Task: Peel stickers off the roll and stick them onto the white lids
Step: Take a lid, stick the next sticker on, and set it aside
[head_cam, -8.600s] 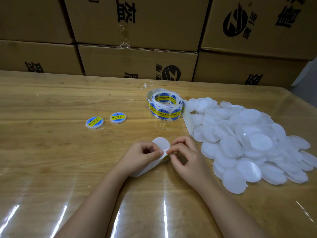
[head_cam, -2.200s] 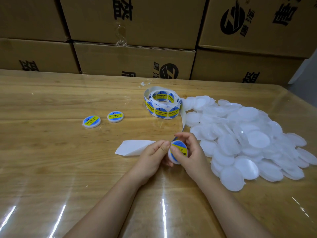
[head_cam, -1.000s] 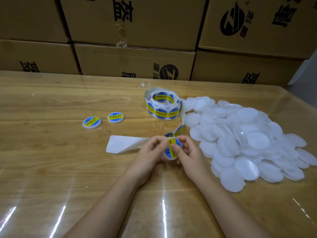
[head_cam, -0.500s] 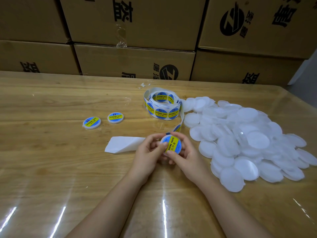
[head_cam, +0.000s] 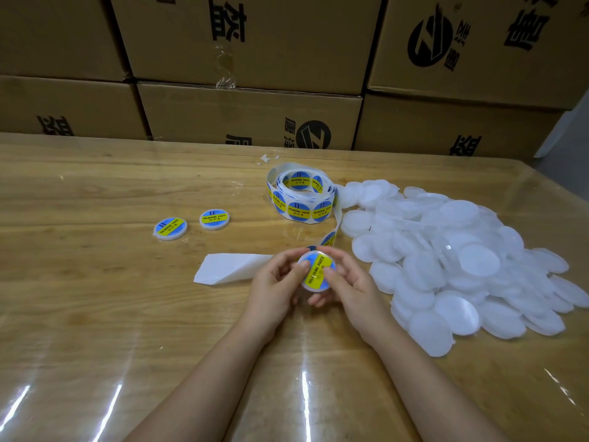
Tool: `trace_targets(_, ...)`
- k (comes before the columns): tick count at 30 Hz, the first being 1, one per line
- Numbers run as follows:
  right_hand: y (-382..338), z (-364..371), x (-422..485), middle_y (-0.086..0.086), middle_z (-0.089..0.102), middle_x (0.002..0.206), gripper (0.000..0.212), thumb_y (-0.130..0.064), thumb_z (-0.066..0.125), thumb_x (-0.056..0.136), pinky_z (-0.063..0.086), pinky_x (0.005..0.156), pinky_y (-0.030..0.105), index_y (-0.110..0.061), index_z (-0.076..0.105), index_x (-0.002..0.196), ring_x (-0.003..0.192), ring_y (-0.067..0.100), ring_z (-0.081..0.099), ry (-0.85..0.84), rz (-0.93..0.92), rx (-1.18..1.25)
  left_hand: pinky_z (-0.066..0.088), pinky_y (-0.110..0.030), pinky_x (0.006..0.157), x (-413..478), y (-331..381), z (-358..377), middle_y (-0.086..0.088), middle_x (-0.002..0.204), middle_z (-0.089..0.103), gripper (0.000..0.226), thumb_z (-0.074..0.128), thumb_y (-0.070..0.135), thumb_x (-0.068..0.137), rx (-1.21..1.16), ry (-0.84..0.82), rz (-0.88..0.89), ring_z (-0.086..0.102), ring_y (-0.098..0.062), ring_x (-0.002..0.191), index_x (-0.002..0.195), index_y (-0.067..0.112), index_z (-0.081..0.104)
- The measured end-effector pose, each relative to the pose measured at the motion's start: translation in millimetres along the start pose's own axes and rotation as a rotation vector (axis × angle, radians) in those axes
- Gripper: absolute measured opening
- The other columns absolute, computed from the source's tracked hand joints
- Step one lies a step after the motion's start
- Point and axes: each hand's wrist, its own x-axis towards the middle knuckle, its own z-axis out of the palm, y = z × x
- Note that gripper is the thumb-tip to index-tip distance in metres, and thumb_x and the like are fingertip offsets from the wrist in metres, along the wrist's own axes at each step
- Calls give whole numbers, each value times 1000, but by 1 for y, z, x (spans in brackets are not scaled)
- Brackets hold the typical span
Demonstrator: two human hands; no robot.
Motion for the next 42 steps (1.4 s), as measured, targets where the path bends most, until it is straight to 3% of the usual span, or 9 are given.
trace_targets(2,0,-1,1,2,72,80,28,-3,40,100,54,57,25,-21,53,115,58,19,67,3,8,11,41,-15,44,-1,1,0,5,82,68,19,56,12,92,0,-7,6,54,0,53,109,15,64)
trace_targets(6,2,-1,2,1,74,88,28,-3,43,99,58,62,30,-23,52,116,74,19,70,25,12,56,52,-25,77,-1,-1,3,6,99,67,50,75,13,73,90,-68,57,62,-7,86,115,30,55)
trace_targets(9,1,-1,2,1,74,96,38,3,48,95,57,66,27,-27,49,118,81,16,70,2,18,49,51,-26,71,0,-2,2,9,80,66,43,74,15,68,68,35,86,60,-6,74,105,28,57)
trace_targets(12,-1,-1,1,3,74,96,41,6,51,93,56,67,24,-26,49,118,78,16,70,-5,27,59,48,-33,71,1,-3,0,7,71,64,35,73,2,77,64,70,84,56,-10,70,99,26,60)
trace_targets(17,-3,-3,1,4,75,90,37,5,51,93,55,65,24,-24,50,116,76,21,72,-7,45,92,45,-38,72,1,-2,-1,-9,73,59,26,67,5,83,46,56,76,55,-21,73,103,20,61)
trace_targets(24,-4,-4,0,8,74,82,29,2,49,95,55,62,24,-20,52,114,73,22,72,9,47,93,47,-38,74,3,-3,-3,-16,80,62,23,64,8,85,12,44,51,59,-23,76,108,12,61)
trace_targets(31,-2,-4,1,9,74,76,20,-2,47,97,54,54,23,-16,52,109,65,23,71,45,64,89,51,-24,67,2,-3,-3,-10,76,65,15,61,8,87,2,31,68,62,-13,70,98,18,64)
trace_targets(40,0,-4,2,11,72,68,5,-9,49,97,51,46,23,-13,48,100,54,23,69,78,79,52,46,-19,63,0,-2,-1,-4,71,58,18,62,9,89,52,16,130,55,-11,70,94,26,65)
trace_targets(42,0,-4,3,12,71,67,5,-11,50,97,50,44,22,-13,46,99,52,23,68,88,82,52,46,-24,65,-1,0,0,-11,74,59,13,64,17,85,64,10,140,55,-14,72,93,27,66)
